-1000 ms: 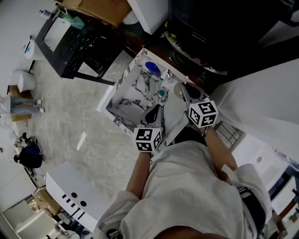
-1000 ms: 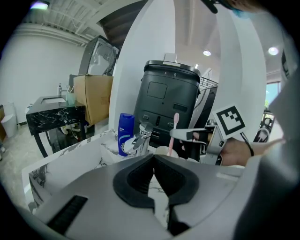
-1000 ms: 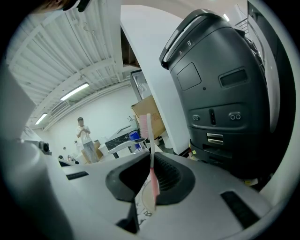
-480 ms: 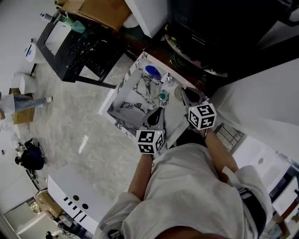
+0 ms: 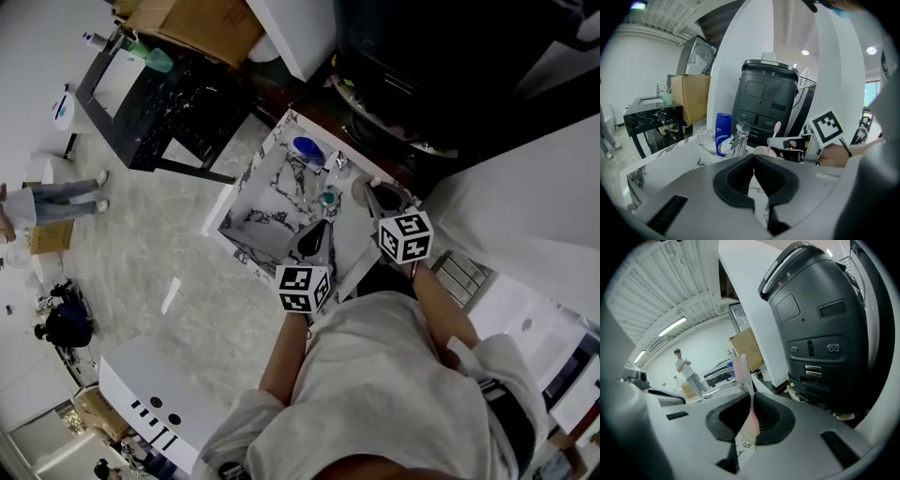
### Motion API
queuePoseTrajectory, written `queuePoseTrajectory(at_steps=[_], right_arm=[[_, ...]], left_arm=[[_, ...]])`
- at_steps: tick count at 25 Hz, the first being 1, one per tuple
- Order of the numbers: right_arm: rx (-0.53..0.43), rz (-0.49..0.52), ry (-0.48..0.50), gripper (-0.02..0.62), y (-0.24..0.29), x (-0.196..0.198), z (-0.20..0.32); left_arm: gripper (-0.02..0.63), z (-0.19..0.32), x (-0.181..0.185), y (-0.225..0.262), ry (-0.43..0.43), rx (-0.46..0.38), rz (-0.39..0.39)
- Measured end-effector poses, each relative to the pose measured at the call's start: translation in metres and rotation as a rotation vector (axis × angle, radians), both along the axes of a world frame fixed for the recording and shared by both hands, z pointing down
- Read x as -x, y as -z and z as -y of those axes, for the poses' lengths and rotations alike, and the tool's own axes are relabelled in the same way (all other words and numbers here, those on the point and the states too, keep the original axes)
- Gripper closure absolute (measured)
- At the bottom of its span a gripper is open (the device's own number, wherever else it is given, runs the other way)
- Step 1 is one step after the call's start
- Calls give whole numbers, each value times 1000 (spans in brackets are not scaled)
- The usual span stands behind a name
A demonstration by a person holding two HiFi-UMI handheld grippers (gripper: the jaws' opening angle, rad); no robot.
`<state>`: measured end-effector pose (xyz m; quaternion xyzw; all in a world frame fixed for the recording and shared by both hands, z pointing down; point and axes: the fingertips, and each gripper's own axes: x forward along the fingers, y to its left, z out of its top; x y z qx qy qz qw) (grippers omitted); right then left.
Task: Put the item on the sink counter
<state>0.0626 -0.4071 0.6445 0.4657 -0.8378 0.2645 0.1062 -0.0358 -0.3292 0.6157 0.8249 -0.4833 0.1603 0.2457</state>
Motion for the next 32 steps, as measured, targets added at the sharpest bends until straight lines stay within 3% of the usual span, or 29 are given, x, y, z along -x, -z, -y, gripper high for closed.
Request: queuePoseTrajectory(at_steps=[32], right_arm=[[43,-55,-9,572,-17,4,0]], left_arm=[[597,1,3,1,-18,1,-2]])
